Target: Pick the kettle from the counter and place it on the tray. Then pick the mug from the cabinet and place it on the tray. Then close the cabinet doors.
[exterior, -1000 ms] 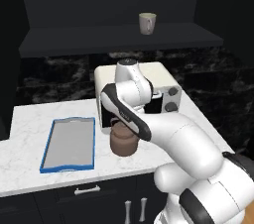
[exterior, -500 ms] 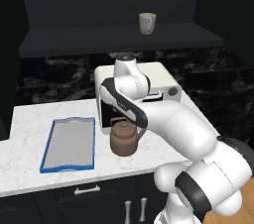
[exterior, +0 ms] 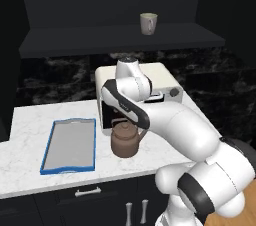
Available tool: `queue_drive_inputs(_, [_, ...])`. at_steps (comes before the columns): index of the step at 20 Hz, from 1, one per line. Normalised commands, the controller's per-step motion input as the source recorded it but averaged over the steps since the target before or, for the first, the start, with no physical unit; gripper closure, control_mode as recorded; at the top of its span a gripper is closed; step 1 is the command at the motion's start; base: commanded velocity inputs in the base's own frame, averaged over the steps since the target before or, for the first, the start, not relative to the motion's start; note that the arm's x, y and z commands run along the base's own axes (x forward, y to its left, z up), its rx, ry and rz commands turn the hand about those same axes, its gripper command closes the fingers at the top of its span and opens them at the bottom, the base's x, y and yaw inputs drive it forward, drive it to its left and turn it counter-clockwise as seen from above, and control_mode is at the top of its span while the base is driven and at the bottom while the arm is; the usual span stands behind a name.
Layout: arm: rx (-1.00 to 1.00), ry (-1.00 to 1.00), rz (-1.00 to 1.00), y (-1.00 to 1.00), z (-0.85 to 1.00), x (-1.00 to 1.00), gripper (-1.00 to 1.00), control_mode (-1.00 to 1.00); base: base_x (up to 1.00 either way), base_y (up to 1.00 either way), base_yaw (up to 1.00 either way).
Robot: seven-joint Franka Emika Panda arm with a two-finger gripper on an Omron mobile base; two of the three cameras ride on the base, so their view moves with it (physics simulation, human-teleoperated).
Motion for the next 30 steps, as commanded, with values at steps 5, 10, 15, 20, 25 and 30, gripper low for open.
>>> queue_drive_inputs(5, [0.03,0.0,0.0,-0.13,-0.53,0.0,-1.0,-1.0,0.0,0.0,0.0])
queue_drive_inputs(10, [0.07,-0.01,0.0,-0.29,-0.59,-0.15,-1.0,-1.0,0.0,0.0,0.0])
queue_drive_inputs(15, [0.07,-0.01,0.0,-0.33,-0.65,-0.26,-1.0,-1.0,0.0,0.0,0.0])
queue_drive_inputs(20, [0.11,-0.03,-0.05,-0.13,-0.62,0.05,-1.0,-1.0,0.0,0.0,0.0])
queue_drive_inputs(25, [0.11,-0.01,-0.09,-0.06,-0.5,0.34,-1.0,-1.0,0.0,0.0,0.0])
queue_drive_inputs(30, [0.05,0.0,-0.11,-0.29,-0.64,0.08,-1.0,-1.0,0.0,0.0,0.0])
